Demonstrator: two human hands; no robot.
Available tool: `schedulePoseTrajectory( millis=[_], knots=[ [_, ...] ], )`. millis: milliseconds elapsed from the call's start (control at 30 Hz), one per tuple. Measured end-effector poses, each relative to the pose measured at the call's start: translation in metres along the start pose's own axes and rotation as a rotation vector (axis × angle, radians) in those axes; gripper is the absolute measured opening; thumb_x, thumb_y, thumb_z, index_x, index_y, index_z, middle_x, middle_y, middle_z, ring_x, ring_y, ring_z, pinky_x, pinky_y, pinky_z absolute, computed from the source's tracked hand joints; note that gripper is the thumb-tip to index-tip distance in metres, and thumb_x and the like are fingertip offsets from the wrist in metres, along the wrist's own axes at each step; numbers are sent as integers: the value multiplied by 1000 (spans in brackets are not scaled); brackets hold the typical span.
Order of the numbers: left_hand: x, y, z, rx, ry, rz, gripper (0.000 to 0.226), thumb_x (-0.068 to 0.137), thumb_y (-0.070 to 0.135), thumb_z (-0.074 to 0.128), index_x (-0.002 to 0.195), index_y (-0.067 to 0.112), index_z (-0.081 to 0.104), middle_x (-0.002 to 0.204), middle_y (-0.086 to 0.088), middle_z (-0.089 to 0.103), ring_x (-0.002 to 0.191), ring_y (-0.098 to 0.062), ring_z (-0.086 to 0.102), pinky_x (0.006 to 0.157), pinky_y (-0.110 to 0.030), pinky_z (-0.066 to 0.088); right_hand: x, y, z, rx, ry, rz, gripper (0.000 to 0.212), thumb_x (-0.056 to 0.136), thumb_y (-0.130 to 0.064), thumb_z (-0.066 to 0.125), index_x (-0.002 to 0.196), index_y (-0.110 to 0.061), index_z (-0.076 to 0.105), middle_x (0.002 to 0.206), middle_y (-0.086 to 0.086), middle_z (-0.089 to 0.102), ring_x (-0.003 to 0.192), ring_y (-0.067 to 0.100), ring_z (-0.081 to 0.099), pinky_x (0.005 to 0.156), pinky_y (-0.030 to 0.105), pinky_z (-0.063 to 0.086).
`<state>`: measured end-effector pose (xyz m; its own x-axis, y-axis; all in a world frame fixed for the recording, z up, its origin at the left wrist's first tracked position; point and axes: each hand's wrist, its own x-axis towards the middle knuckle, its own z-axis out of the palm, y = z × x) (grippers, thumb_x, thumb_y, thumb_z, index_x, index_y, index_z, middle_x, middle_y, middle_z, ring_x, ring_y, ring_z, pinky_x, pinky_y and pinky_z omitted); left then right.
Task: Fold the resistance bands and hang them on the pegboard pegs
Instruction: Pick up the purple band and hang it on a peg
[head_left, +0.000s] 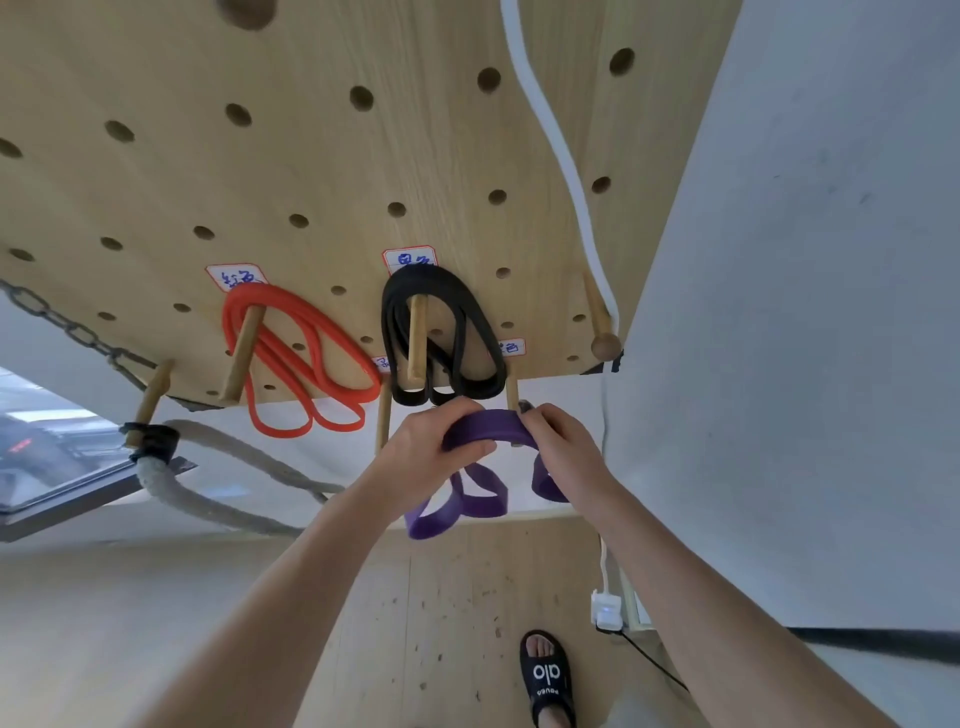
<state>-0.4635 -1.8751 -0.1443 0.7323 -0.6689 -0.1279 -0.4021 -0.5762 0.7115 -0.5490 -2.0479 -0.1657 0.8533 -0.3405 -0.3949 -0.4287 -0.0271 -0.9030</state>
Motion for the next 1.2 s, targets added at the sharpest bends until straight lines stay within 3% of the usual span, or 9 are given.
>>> schedulePoseTrajectory(
  millis=[67, 167, 233, 400, 700, 867, 1033, 1133, 1200],
  knots=[
    [7, -4, 5, -32, 9, -24, 20, 94, 24, 74, 108, 33, 62, 88, 16, 68, 84, 0, 64, 75, -17, 49, 9, -1, -2, -15, 31, -13, 45, 104, -46, 47, 99, -4, 63, 71, 2, 61, 69, 22, 53, 59, 26, 40],
    [17, -12, 13, -74, 34, -61, 23, 90, 30, 75, 111, 32, 65, 93, 12, 72, 92, -12, 69, 89, -39, 57, 24, 0, -5, -6, 45, 4, 48, 103, -47, 49, 101, 0, 60, 77, 4, 55, 74, 19, 54, 66, 28, 42],
    [21, -15, 18, -101, 46, -78, 26, 89, 29, 75, 111, 32, 62, 97, 12, 72, 96, -14, 70, 92, -44, 57, 31, 2, -7, 2, 54, 27, 49, 103, -48, 50, 101, 1, 59, 79, 5, 54, 75, 18, 53, 71, 30, 40],
    [35, -19, 31, -145, 76, -116, 27, 92, 21, 75, 109, 31, 57, 98, 13, 73, 94, -10, 69, 94, -40, 57, 44, 10, -12, -14, 71, 84, 47, 103, -52, 48, 98, -6, 61, 79, 7, 58, 77, 18, 56, 72, 29, 40],
    [49, -14, 39, -106, 184, -138, 27, 94, 20, 73, 111, 29, 54, 100, 15, 66, 96, 0, 62, 79, -9, 46, 61, 15, -16, -40, 73, 112, 43, 101, -60, 43, 87, -23, 60, 81, 8, 66, 89, 19, 61, 83, 36, 40],
    [53, -13, 45, -66, 257, -99, 25, 95, 19, 72, 117, 19, 61, 107, 8, 70, 101, -8, 63, 84, -10, 44, 65, 8, -17, 15, 75, 113, 36, 104, -53, 43, 94, -24, 64, 84, 2, 65, 85, 13, 59, 74, 29, 39],
    [51, -10, 49, 84, 347, -33, 24, 95, 22, 71, 117, 17, 64, 110, 5, 68, 98, -15, 64, 86, -30, 55, 68, 8, -20, 68, 70, 97, 34, 106, -47, 44, 111, -20, 65, 90, -7, 64, 87, 8, 58, 73, 27, 38],
    [50, -7, 50, 277, 419, 41, 30, 95, 25, 72, 121, 14, 65, 118, -1, 66, 97, -22, 66, 77, -33, 57, 69, 8, -19, 80, 74, 98, 38, 104, -51, 45, 106, -19, 66, 85, 1, 67, 88, 12, 60, 72, 27, 37],
    [48, -4, 51, 325, 433, 46, 31, 95, 26, 71, 122, 15, 62, 112, -1, 68, 89, -22, 66, 67, -33, 56, 69, 8, -19, 85, 80, 100, 41, 103, -53, 46, 105, -17, 66, 86, 13, 66, 87, 16, 60, 70, 27, 38]
  ],
)
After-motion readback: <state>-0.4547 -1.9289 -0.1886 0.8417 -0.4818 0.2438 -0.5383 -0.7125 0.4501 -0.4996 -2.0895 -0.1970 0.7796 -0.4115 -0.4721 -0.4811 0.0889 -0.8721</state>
